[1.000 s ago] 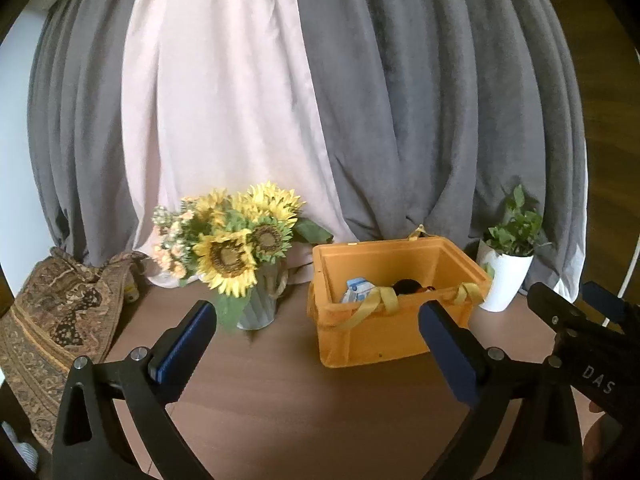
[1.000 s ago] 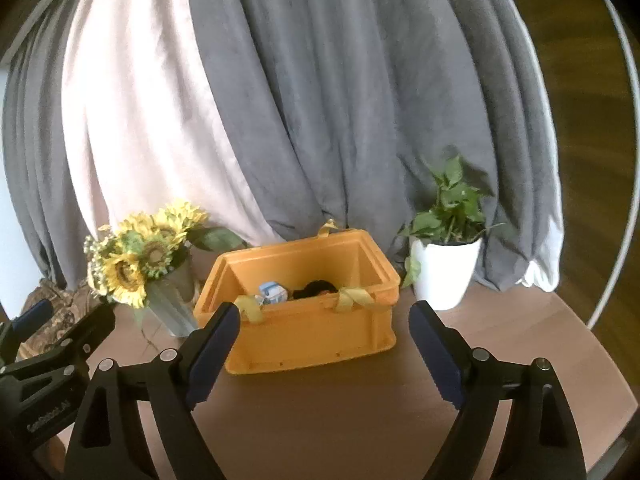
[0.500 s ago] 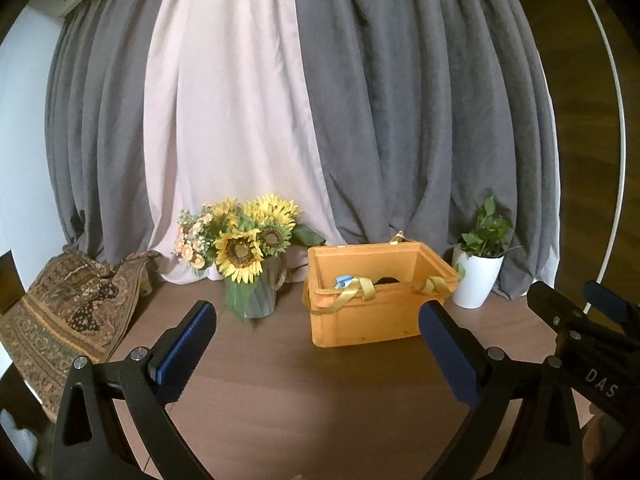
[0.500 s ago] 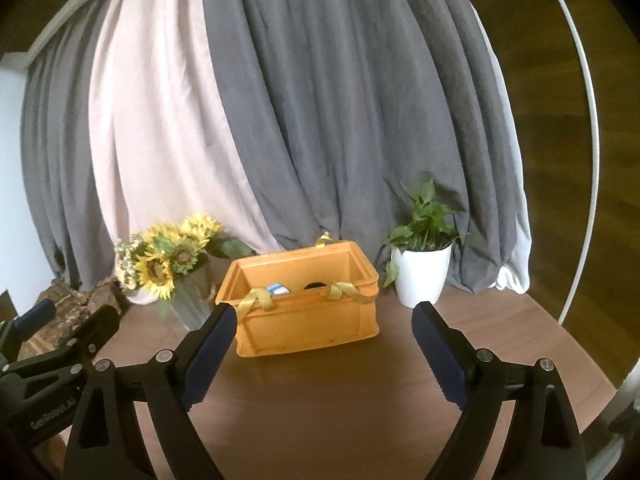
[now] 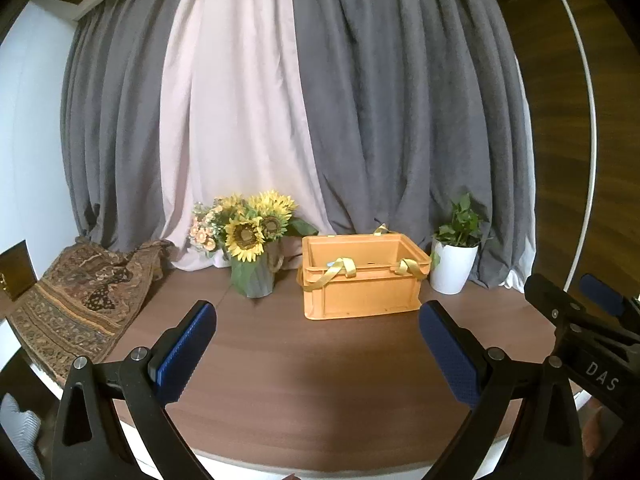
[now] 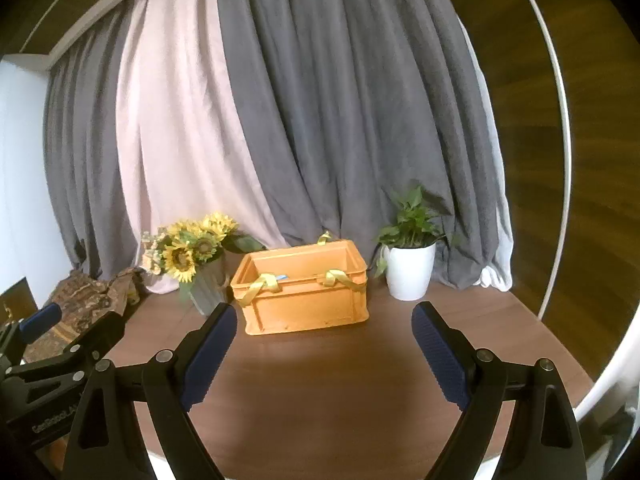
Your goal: Organize soft objects
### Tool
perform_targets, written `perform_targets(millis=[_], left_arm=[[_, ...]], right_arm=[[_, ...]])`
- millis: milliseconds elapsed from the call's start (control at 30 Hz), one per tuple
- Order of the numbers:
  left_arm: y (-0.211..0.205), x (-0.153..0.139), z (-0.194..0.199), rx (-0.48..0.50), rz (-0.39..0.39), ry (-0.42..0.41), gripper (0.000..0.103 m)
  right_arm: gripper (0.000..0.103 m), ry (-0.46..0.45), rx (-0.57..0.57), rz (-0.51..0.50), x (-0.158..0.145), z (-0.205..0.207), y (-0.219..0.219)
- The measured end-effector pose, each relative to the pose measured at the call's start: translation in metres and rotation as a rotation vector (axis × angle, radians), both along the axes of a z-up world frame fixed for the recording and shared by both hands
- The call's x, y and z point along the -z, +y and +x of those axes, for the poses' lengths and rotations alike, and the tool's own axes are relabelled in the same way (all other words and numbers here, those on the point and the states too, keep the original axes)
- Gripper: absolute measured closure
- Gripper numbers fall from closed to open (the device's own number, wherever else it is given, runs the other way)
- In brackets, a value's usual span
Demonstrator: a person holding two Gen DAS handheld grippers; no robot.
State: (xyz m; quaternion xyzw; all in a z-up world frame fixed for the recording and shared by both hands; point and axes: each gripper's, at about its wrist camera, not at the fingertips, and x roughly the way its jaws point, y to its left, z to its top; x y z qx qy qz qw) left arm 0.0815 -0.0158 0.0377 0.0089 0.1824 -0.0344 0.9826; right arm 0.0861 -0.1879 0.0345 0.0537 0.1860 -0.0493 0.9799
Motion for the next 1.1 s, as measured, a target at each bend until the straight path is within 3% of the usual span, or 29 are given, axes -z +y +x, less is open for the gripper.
perform_targets(millis=[500, 1100], left_arm=[[0.005, -0.006, -0.074, -0.016, 0.001, -0.024, 0.0], [-0.001, -0.011, -0.096, -0.021, 0.002, -0.033, 0.0]], right_arm=[[0.013, -0.038, -0.017, 0.001, -0.009, -0.075, 0.005], [0.013, -0.053, -0.025, 0.003, -0.014, -0.105, -0.001]])
